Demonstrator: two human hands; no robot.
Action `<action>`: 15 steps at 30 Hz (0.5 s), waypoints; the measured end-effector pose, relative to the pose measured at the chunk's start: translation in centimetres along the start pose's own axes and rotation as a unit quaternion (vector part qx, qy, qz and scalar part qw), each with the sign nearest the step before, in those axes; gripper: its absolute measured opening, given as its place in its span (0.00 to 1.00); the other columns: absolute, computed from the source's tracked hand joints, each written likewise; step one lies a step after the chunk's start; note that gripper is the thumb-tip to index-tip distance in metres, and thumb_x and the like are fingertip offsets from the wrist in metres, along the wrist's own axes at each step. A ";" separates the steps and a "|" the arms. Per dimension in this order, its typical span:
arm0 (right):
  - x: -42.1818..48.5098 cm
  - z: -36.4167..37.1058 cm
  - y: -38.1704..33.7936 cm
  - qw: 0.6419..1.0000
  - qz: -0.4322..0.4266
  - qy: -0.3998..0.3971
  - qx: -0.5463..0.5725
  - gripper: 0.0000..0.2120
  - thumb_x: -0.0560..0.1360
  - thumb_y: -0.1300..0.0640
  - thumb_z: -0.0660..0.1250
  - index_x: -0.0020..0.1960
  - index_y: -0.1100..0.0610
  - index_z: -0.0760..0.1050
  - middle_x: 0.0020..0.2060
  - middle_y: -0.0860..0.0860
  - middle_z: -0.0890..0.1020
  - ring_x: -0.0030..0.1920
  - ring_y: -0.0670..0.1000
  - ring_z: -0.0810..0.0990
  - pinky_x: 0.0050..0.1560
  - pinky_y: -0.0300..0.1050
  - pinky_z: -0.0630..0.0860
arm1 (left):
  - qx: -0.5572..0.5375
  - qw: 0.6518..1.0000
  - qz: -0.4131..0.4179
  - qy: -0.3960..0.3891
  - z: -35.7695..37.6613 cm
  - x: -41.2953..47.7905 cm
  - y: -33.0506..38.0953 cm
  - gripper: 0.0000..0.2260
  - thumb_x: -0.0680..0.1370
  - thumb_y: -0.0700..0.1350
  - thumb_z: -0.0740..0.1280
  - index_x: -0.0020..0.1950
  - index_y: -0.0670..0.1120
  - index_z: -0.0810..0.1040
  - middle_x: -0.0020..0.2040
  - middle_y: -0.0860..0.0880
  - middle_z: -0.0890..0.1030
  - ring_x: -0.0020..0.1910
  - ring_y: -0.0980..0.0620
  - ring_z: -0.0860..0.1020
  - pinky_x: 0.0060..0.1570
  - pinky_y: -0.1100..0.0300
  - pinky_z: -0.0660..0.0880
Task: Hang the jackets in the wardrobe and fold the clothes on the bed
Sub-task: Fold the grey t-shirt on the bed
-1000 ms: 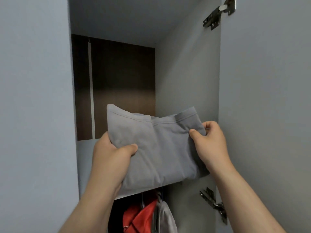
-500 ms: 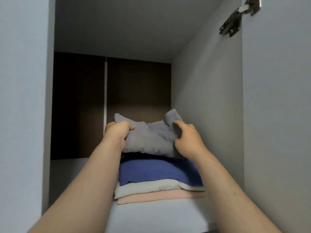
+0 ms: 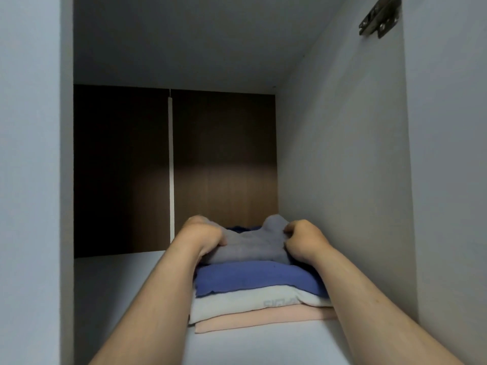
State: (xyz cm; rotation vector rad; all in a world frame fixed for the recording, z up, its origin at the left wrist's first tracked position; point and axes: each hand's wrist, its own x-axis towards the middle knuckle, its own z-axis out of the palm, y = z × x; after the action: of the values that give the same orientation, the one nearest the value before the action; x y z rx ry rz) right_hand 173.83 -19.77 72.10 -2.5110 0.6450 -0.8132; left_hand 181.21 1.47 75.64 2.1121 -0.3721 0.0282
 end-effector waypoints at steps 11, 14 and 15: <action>5.6 -1.0 -1.9 0.992 -0.023 0.119 0.027 0.17 0.75 0.55 0.63 0.61 0.60 0.78 0.57 0.63 0.79 0.56 0.62 0.79 0.55 0.50 0.77 | -0.235 0.952 0.053 0.187 1.4 5.8 3.7 0.09 0.78 0.36 0.62 0.55 0.47 0.75 0.54 0.42 0.79 0.51 0.41 0.78 0.52 0.47 0.77; 7.2 0.0 -1.7 0.995 0.005 0.096 0.040 0.23 0.73 0.52 0.65 0.65 0.61 0.76 0.60 0.63 0.78 0.60 0.63 0.78 0.60 0.49 0.76 | -0.249 0.952 0.031 0.175 2.2 8.5 3.6 0.12 0.78 0.35 0.61 0.60 0.45 0.76 0.55 0.40 0.79 0.54 0.39 0.78 0.58 0.44 0.77; 7.7 0.6 -1.4 0.995 0.013 0.090 0.044 0.22 0.72 0.54 0.65 0.65 0.61 0.76 0.60 0.63 0.77 0.60 0.63 0.77 0.61 0.49 0.75 | -0.249 0.953 0.033 0.168 2.6 9.3 3.4 0.14 0.78 0.34 0.61 0.61 0.44 0.76 0.55 0.41 0.79 0.54 0.39 0.79 0.58 0.44 0.77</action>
State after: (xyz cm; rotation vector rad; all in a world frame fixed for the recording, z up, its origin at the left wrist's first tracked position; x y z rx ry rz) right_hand 180.18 -22.69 75.76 -2.3642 0.6820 -1.0436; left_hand 188.80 -4.71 78.59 1.5590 -0.2158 0.2987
